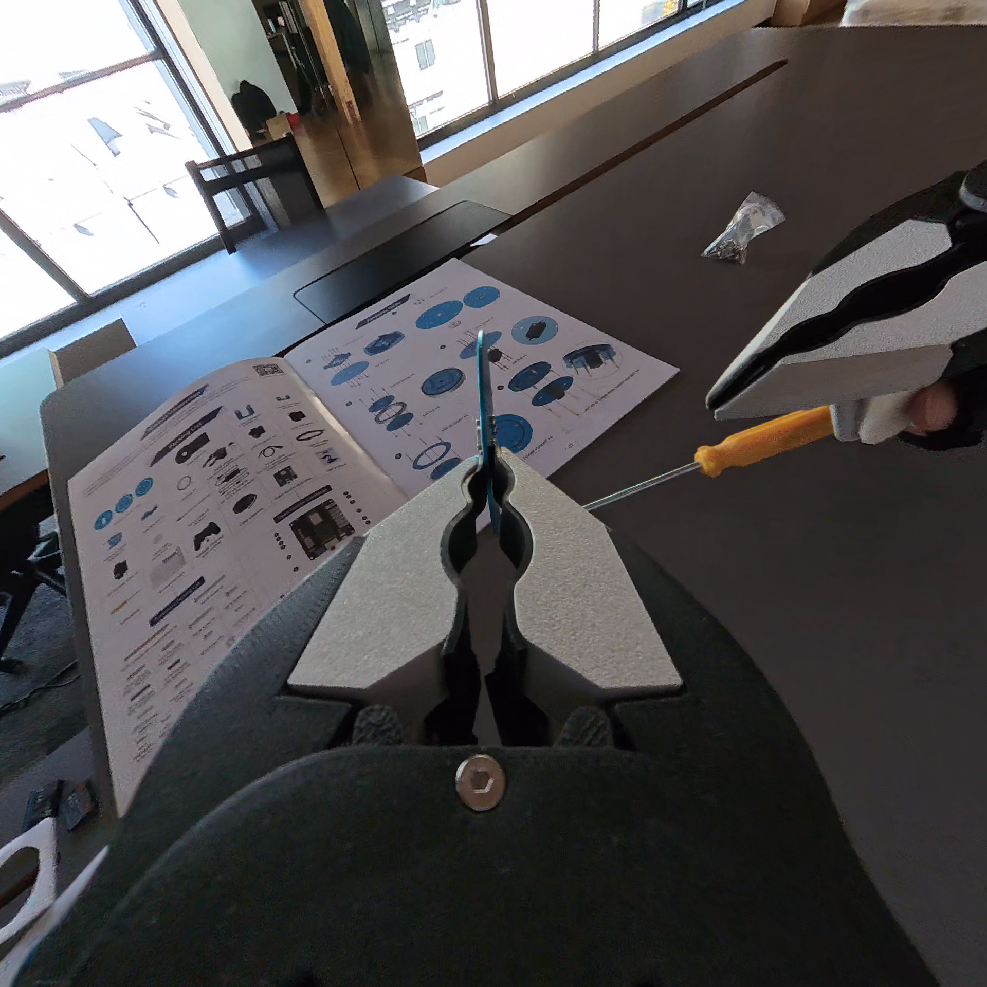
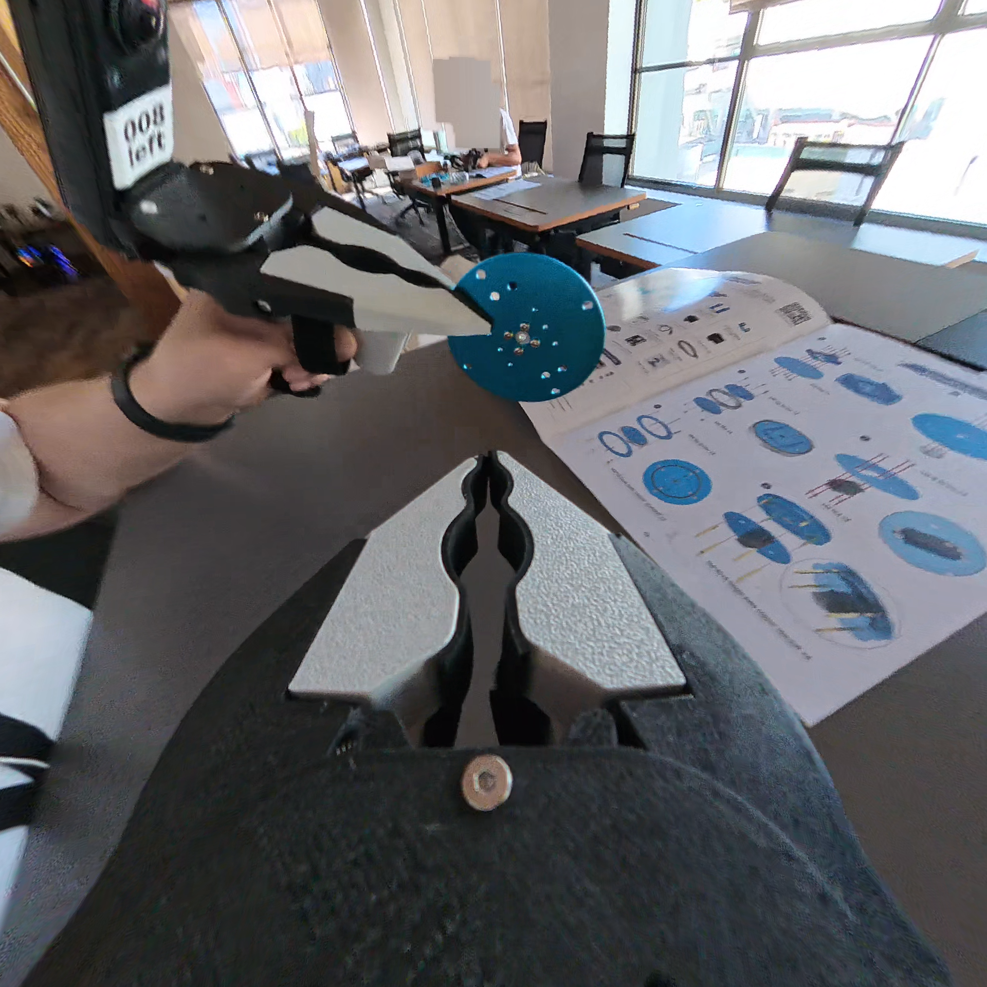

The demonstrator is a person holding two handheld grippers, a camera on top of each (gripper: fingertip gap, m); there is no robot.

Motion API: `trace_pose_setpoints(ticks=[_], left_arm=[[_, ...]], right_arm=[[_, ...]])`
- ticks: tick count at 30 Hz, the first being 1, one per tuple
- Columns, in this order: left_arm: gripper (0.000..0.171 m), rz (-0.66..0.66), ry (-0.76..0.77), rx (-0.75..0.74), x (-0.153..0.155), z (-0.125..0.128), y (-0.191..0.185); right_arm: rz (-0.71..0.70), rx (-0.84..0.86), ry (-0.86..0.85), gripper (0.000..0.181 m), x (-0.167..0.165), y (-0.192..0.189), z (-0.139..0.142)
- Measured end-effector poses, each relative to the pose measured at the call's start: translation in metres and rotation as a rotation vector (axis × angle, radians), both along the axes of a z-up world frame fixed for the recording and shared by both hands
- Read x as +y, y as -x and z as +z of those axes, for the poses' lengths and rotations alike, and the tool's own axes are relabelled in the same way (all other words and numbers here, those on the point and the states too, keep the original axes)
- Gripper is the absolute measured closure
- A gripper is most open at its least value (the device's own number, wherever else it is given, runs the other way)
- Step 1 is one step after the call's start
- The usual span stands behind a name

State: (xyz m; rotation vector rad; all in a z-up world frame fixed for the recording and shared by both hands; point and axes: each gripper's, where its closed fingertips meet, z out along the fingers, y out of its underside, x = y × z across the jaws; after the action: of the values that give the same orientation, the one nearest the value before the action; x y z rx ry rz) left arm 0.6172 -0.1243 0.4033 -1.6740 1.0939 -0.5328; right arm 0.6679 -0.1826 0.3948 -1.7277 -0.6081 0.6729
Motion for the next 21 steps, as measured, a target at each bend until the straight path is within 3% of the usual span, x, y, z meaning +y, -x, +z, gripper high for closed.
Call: trace_pose_setpoints(ticks=[4,7,9,10,12,16,19,21], left_arm=[[0.171,-0.001,0.083,0.012,0.007,-0.010,0.006],[0.171,-0.006,0.159,0.002,0.011,-0.016,0.010],[0.171,-0.010,0.196,-0.016,0.012,-0.017,0.010],[0.171,-0.012,0.204,-0.019,0.012,-0.016,0.011],[0.171,-0.010,0.197,-0.028,0.011,-0.013,0.011],[0.171,-0.014,0.165,-0.028,0.007,-0.007,0.009],[0.171,-0.018,0.161,-0.025,0.006,-0.007,0.008],[0.171,-0.016,0.177,-0.025,0.007,-0.009,0.008]], right_arm=[[-0.013,-0.262,-0.104,0.181,0.000,-0.013,-0.012],[0.004,-0.471,-0.027,0.151,-0.006,-0.037,-0.031],[0.023,-0.454,0.121,0.129,-0.024,-0.042,-0.042],[0.074,-0.402,0.174,0.127,-0.039,-0.035,-0.047],[0.112,-0.368,0.203,0.127,-0.059,-0.026,-0.062],[0.029,-0.556,0.097,0.140,-0.060,-0.040,-0.088],[0.063,-0.506,0.161,0.162,-0.061,-0.039,-0.091],[0.077,-0.454,0.209,0.164,-0.061,-0.040,-0.091]])
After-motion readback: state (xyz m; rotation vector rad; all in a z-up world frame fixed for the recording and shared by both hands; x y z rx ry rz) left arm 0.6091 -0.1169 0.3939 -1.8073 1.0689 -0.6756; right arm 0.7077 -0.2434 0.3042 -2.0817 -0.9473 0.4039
